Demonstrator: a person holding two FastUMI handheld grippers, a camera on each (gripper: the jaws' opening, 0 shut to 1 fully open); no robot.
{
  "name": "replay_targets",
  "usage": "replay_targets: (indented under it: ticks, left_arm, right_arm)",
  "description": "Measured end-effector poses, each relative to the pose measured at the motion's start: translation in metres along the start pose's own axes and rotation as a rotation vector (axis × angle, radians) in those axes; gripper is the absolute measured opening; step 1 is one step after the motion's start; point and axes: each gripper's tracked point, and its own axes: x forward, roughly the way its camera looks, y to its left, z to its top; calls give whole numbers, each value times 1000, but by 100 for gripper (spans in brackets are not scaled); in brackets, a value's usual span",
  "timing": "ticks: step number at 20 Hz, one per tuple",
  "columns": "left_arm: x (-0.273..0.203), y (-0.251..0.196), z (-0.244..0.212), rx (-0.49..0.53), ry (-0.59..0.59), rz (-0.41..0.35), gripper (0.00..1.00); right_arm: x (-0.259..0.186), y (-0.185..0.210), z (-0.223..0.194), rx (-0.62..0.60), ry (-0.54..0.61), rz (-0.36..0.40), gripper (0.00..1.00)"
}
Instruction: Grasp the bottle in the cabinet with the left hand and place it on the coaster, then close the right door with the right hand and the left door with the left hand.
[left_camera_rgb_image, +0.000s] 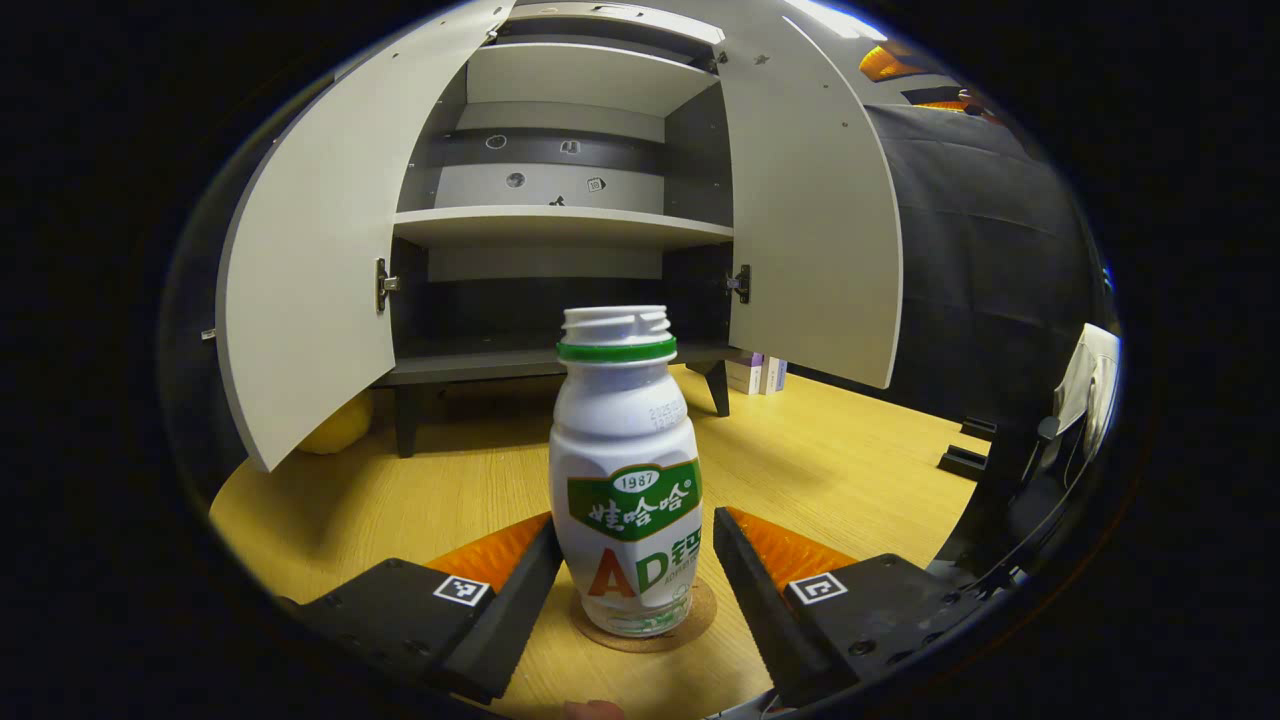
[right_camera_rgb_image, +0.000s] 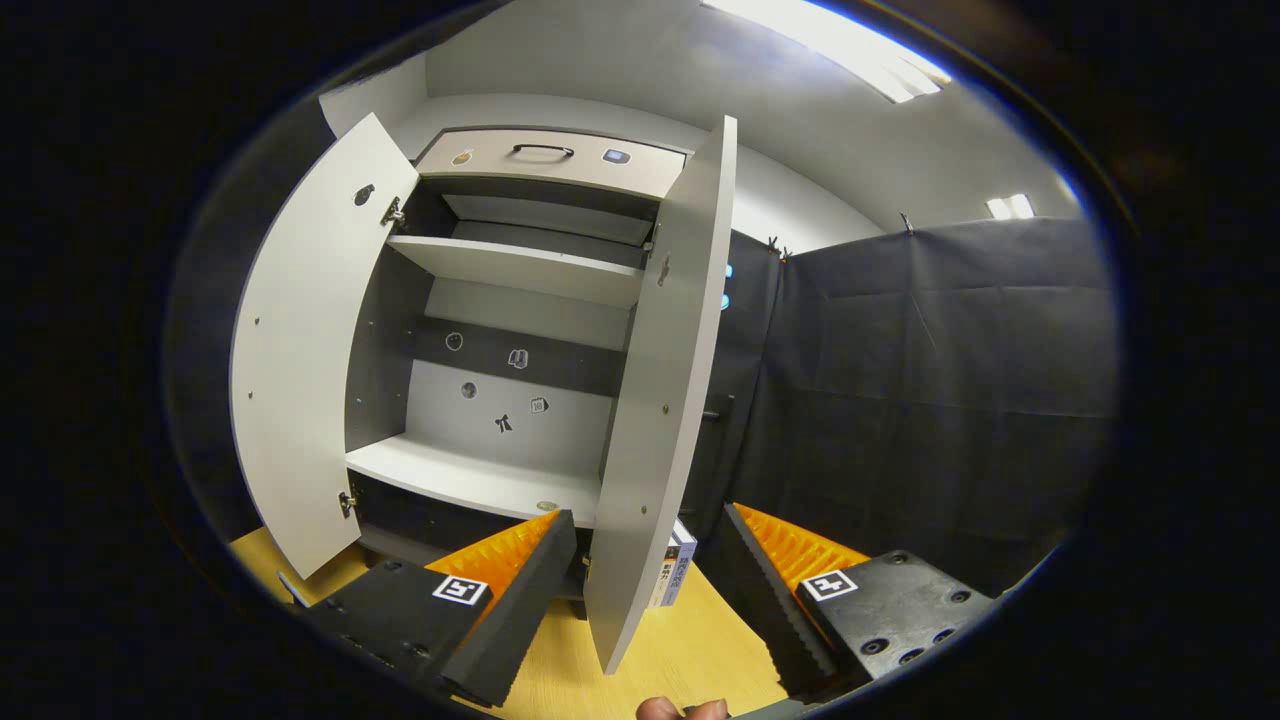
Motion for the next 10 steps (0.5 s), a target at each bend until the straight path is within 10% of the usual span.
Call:
replay_targets:
  ticks: [10]
  left_arm:
    - [-71,9,58,-73,-49,47,93]
  right_arm:
    - [-7,2,1,46,-46,34,97]
